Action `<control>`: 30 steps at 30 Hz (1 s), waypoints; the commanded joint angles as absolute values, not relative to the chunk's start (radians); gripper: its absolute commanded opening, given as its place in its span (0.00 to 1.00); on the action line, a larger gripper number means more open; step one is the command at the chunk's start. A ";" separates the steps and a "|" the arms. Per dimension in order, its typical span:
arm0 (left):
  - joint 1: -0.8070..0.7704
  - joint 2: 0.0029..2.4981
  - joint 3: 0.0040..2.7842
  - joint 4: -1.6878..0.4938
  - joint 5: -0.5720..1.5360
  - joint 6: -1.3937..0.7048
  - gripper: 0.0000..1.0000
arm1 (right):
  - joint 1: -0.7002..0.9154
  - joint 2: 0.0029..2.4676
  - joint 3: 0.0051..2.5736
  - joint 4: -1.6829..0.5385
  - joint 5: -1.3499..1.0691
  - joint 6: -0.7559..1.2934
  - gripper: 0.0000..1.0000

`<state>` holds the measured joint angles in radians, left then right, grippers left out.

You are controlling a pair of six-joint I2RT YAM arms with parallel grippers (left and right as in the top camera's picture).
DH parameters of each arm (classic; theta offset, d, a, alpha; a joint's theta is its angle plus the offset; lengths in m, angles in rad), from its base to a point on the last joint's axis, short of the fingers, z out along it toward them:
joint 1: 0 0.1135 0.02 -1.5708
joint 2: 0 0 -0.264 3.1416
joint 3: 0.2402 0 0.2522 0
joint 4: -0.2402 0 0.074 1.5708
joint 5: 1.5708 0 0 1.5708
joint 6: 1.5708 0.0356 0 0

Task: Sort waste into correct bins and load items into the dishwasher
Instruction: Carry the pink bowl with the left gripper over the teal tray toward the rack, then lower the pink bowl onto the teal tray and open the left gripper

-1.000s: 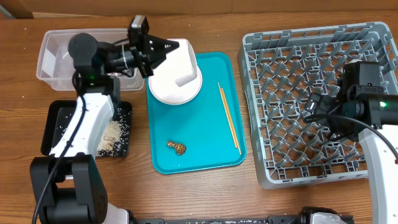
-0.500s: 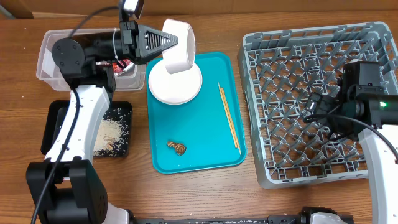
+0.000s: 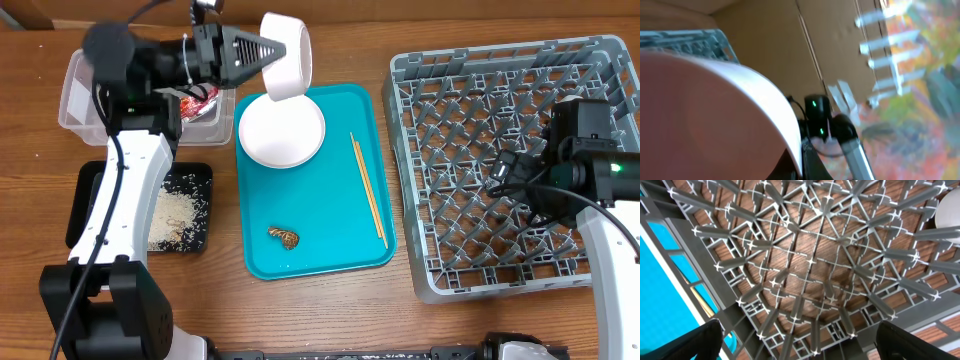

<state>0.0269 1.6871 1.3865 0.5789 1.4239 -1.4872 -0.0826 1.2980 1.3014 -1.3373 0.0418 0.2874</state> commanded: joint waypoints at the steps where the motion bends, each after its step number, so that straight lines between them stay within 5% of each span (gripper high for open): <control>1: 0.044 1.685 1.404 0.434 1.215 -1.305 0.04 | -0.081 1.293 1.312 -1.339 0.051 0.288 1.00; 13: 0.025 1.685 1.404 -0.036 0.865 -0.785 0.04 | -0.081 1.293 1.312 -1.338 0.051 0.288 1.00; 30: -0.221 1.684 1.563 -0.712 0.460 -0.225 0.04 | -0.081 1.293 1.312 -1.326 0.051 0.288 1.00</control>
<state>-0.1719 1.6871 1.4918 -0.6563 0.6048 -0.3973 -0.0826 1.2980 1.3014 -1.3334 0.0418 0.2874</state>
